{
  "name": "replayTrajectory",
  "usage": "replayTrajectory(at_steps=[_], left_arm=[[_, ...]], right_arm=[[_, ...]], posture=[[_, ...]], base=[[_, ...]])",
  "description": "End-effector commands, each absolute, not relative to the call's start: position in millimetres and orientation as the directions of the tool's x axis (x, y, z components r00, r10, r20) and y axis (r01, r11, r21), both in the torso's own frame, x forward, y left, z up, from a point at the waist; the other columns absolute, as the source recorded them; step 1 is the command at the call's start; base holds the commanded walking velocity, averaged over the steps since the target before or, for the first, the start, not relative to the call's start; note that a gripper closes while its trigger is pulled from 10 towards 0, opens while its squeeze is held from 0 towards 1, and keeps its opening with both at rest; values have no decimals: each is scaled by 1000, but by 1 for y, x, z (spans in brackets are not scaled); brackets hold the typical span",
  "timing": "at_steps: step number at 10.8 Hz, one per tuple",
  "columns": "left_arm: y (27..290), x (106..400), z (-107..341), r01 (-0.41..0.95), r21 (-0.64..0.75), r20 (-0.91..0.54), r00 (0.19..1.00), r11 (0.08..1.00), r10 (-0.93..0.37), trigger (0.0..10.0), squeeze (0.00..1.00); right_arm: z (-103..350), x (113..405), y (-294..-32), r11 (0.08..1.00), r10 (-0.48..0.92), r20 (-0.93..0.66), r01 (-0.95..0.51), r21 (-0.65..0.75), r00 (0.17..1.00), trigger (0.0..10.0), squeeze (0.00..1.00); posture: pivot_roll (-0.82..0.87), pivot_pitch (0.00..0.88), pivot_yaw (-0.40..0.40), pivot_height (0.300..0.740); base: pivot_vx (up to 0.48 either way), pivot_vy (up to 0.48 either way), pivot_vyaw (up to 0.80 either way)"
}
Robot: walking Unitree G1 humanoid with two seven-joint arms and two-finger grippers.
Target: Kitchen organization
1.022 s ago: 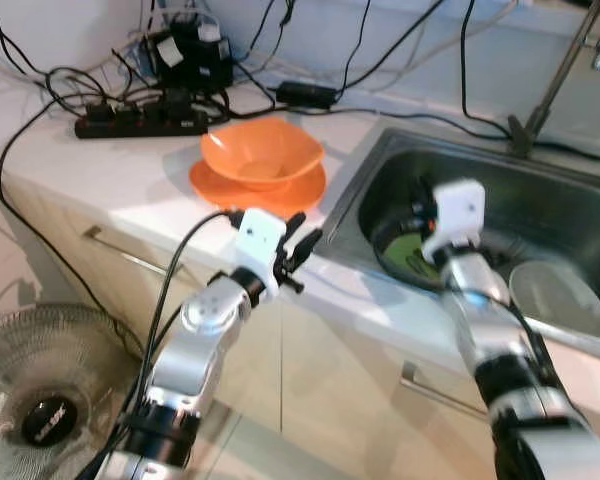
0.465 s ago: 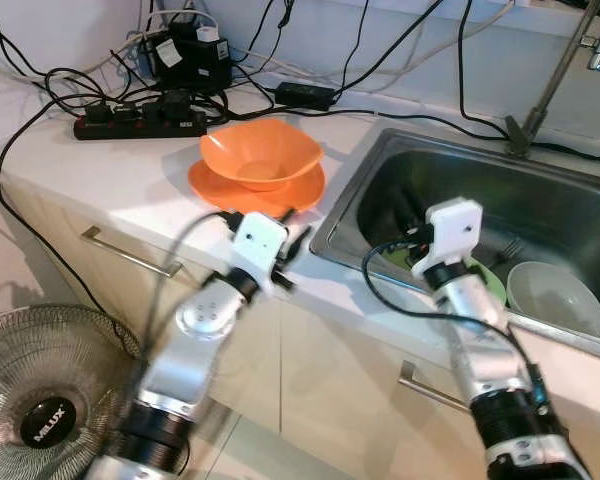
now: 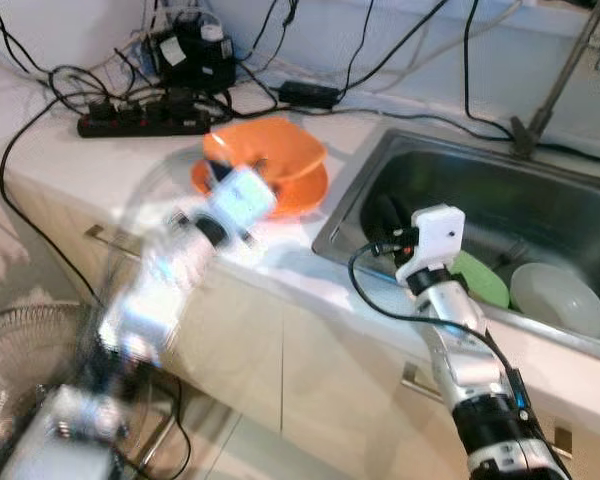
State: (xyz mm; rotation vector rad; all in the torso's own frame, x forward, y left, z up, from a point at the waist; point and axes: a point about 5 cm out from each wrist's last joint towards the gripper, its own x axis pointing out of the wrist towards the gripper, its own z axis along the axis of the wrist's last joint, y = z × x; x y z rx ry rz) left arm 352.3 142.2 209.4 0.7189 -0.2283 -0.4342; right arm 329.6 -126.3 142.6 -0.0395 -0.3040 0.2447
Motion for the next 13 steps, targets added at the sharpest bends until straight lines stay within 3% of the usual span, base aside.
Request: replayTrajectory(at_steps=[1,3,7,11,13], left_arm=[[142,356,207,326,699,17,882,636,-471,10000,0],[153,367,207,410,776,-137,851,479,-507,10000,0],[162,383,222,438,824,-217,830,360,-514,10000,0],[155,401,225,498,841,-354,803,213,-479,10000,0],[148,405,221,512,839,-385,800,187,-461,10000,0]], right_arm=[[145,331,-127,973,231,293,-220,-70,928,10000,0],[146,332,-127,975,220,297,-211,-64,929,10000,0],[147,333,-124,976,218,300,-210,-58,929,10000,0],[148,334,-120,975,221,296,-216,-51,929,10000,0],[148,334,-122,977,214,297,-209,-48,930,10000,0]], posture=[[200,16,-8,740],[197,10,2,740],[200,3,5,740],[191,0,12,740],[192,1,12,740]], base=[[0,0,0],[0,0,0],[0,0,0],[0,0,0],[0,0,0]])
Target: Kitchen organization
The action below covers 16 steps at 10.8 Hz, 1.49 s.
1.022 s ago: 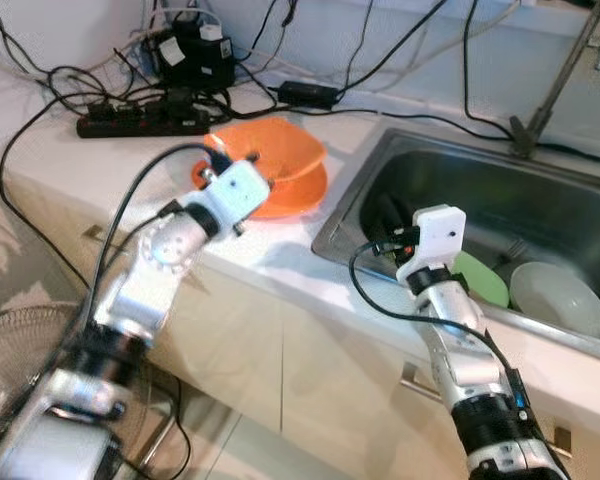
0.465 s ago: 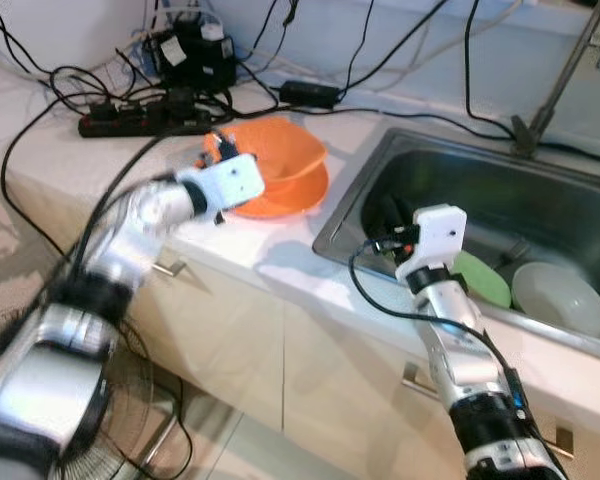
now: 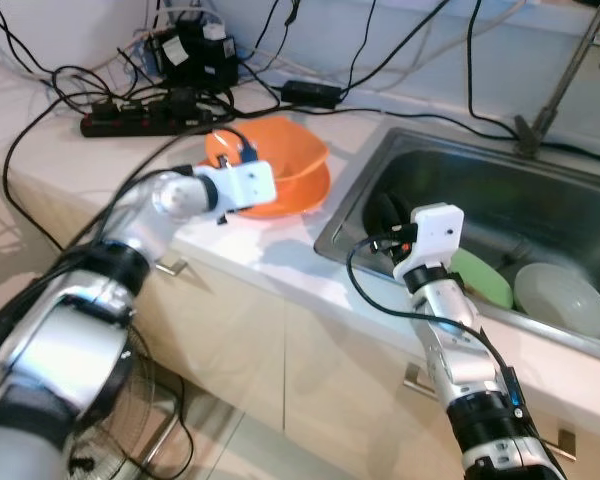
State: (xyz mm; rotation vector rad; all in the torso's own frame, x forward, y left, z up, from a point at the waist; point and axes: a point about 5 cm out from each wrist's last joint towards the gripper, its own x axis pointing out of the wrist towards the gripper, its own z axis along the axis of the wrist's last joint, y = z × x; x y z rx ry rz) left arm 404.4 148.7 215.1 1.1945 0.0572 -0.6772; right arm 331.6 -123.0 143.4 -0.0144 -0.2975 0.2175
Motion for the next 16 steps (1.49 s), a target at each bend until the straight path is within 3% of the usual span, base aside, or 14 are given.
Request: replayTrajectory(at_steps=[1,4,5,6,11,16], left_arm=[[142,407,218,495,854,-388,809,157,-441,10000,0],[128,410,208,473,871,-384,826,137,-413,10000,0],[126,410,205,467,875,-382,830,131,-405,4627,0],[125,411,205,459,878,-376,835,133,-401,0,0],[134,409,198,431,891,-352,854,143,-382,0,0],[142,407,195,306,936,-225,900,173,-374,0,0]], right_arm=[[147,334,-122,977,212,296,-207,-47,931,10000,0],[147,333,-121,979,204,298,-201,-44,932,10000,0],[146,333,-122,979,204,295,-200,-45,933,10000,0],[146,333,-122,979,203,294,-199,-45,934,10000,0],[145,333,-119,978,207,288,-203,-43,935,10000,0],[142,333,-116,976,215,276,-212,-42,937,10000,0]], posture=[[190,1,13,740],[174,0,20,740],[175,0,20,740],[175,0,20,740],[177,0,22,740],[186,0,22,740]], base=[[0,0,0],[0,0,0],[0,0,0],[0,0,0],[0,0,0],[0,0,0]])
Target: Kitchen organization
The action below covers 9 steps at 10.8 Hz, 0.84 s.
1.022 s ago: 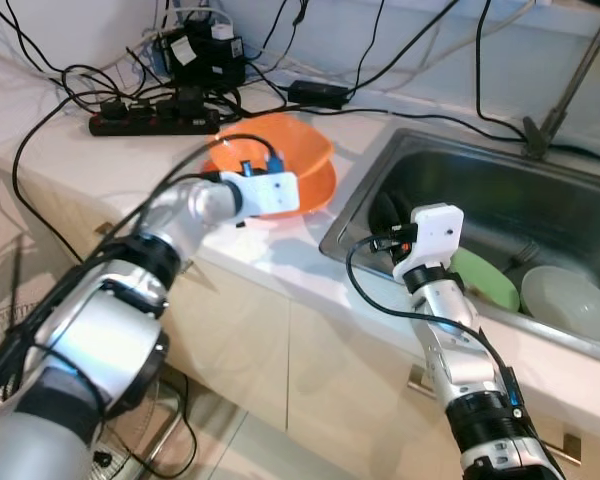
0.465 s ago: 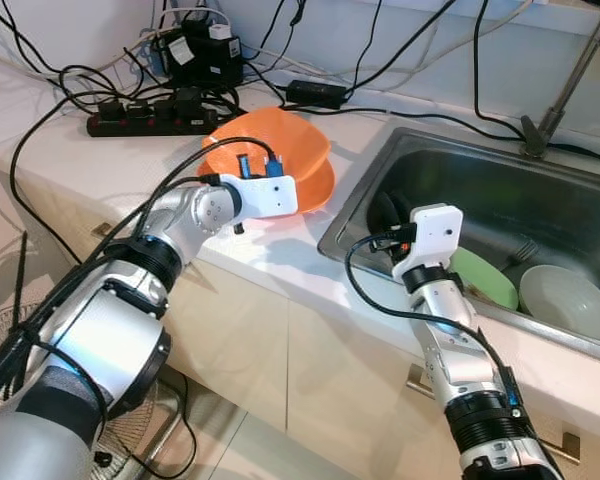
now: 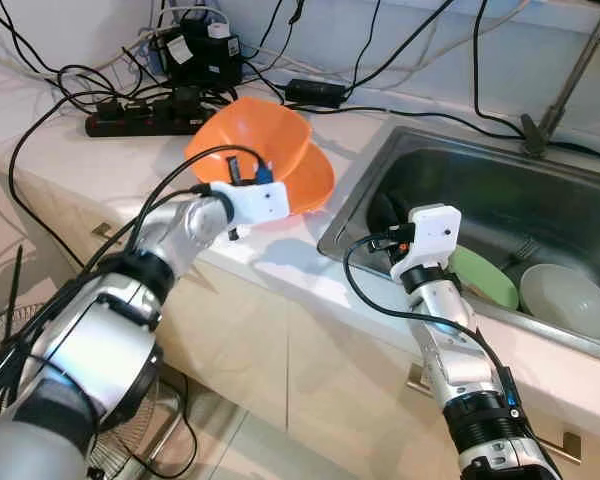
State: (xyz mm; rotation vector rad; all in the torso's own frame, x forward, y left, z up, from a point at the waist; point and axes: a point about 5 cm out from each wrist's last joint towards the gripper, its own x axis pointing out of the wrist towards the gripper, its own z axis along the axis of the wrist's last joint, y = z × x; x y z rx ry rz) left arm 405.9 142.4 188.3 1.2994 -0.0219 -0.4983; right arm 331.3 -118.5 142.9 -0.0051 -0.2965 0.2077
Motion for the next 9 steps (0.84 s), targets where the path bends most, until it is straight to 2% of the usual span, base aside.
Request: replayTrajectory(at_steps=[1,2,3,4,5,6,7,9], left_arm=[[141,406,199,258,951,-179,906,167,-384,0,0],[140,406,202,236,958,-157,908,165,-388,0,0],[134,406,218,109,976,-20,907,188,-421,0,0],[123,402,226,35,969,84,884,245,-461,10000,0],[114,398,224,38,961,105,866,275,-490,10000,0],[96,388,210,81,949,102,833,303,-544,10000,0],[90,383,204,100,944,99,822,314,-561,10000,0],[83,372,192,122,943,87,808,310,-583,10000,0]], right_arm=[[142,333,-115,976,217,275,-214,-42,937,10000,0],[142,333,-114,976,217,275,-214,-42,937,10000,0],[144,335,-115,976,217,277,-212,-48,936,10000,0],[148,336,-115,977,212,282,-204,-56,936,10000,0],[152,337,-115,978,210,294,-203,-53,932,10000,0],[163,339,-117,979,204,311,-195,-61,928,10000,439],[168,340,-119,980,198,323,-190,-57,925,10000,1000],[184,345,-128,985,161,351,-170,-5,922,10000,1000]], posture=[[189,0,21,740],[189,0,21,740],[190,0,19,740],[189,0,19,740],[185,0,18,740],[176,0,17,740],[176,0,18,740],[179,0,12,740]], base=[[0,0,0],[0,0,0],[0,0,0],[0,0,0],[0,0,0],[0,0,0],[0,0,0],[0,0,0]])
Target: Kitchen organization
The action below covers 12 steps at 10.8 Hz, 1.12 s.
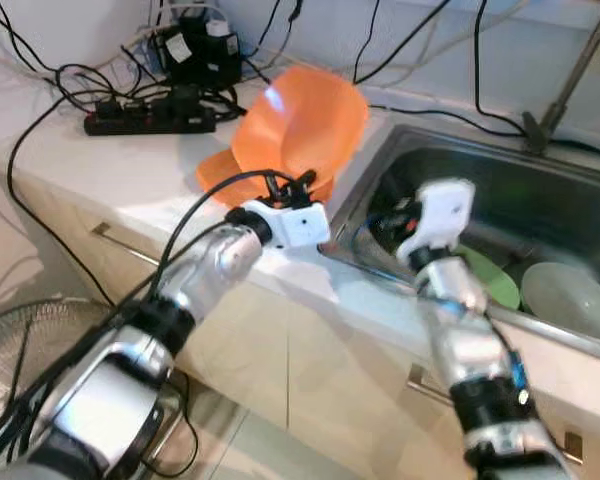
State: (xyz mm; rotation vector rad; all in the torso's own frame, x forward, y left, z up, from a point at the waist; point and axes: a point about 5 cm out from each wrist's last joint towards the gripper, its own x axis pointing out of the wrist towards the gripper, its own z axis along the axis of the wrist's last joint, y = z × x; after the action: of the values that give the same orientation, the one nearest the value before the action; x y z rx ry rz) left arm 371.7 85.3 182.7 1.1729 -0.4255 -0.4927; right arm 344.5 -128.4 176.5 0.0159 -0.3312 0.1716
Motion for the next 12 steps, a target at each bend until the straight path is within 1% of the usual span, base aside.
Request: replayTrajectory(at_steps=[1,4,5,8,12], left_arm=[[82,370,189,128,942,83,806,310,-586,10000,0],[77,366,188,132,945,75,802,298,-592,10000,0],[76,364,187,135,948,67,801,288,-596,10000,0],[68,360,187,144,954,51,784,262,-619,10000,0],[61,355,186,145,963,39,759,228,-650,10000,0]], right_arm=[[194,347,-131,986,146,369,-164,17,918,10000,1000],[210,349,-129,977,141,382,-192,99,914,10000,1000],[212,350,-126,969,151,378,-212,124,913,10000,0],[214,351,-122,936,181,322,-263,233,929,10000,0],[214,351,-117,924,203,303,-285,255,931,10000,0]], posture=[[179,0,11,740],[179,2,9,740],[178,2,10,740],[182,3,7,740],[186,0,5,740]], base=[[0,0,0],[0,0,0],[0,0,0],[0,0,0],[0,0,0]])
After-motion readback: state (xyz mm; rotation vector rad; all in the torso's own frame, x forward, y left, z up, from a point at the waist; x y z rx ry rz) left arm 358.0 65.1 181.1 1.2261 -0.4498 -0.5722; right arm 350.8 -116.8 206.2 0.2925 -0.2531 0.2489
